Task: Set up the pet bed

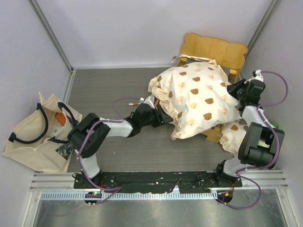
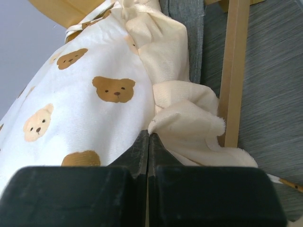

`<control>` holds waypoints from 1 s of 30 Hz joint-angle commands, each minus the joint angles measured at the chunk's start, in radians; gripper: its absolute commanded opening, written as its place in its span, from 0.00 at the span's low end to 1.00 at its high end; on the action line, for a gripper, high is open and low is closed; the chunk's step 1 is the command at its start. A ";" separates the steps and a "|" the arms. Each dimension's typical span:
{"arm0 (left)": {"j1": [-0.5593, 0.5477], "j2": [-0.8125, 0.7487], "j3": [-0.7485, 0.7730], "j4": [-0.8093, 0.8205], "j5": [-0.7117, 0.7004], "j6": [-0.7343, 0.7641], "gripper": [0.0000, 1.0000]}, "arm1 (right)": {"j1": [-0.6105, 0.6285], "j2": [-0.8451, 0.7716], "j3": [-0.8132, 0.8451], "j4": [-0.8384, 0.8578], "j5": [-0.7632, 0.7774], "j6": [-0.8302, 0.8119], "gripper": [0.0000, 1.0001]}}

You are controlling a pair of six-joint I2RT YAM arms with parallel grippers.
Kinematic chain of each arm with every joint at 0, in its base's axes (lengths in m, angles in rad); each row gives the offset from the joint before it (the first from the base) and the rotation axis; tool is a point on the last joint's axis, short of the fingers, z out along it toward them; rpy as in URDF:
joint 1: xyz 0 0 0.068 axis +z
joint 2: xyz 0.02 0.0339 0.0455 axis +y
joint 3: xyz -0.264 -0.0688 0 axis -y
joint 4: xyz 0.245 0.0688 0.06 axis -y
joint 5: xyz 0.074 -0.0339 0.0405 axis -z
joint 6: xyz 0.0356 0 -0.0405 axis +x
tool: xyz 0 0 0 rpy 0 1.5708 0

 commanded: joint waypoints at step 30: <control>0.029 -0.023 -0.034 0.126 0.010 0.044 0.69 | -0.035 0.664 1.152 -0.267 -0.077 -0.533 0.80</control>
